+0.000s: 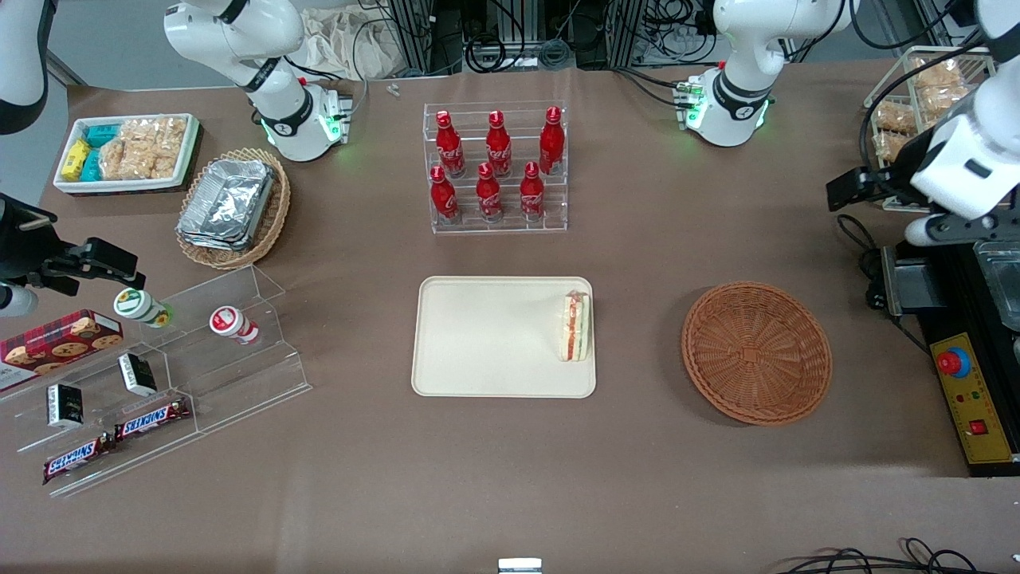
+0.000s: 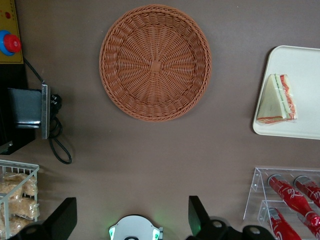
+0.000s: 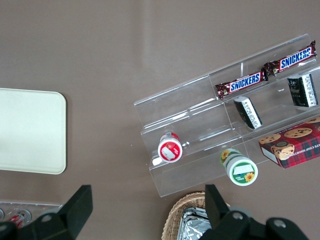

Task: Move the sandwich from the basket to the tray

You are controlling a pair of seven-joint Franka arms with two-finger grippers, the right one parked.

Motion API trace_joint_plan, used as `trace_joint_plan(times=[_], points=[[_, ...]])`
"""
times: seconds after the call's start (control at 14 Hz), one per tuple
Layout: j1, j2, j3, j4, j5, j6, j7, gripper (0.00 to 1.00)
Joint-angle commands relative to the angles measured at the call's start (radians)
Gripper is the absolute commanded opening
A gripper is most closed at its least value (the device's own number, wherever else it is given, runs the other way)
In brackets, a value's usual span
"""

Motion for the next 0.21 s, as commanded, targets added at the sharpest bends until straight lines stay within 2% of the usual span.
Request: trace_joint_plan(times=[0.0, 0.14], points=[[0.012, 0.0, -0.004, -0.001, -0.018, 0.002, 0.05, 1.0], [0.009, 0.05, -0.007, 0.059, -0.009, -0.004, 0.064, 1.0]])
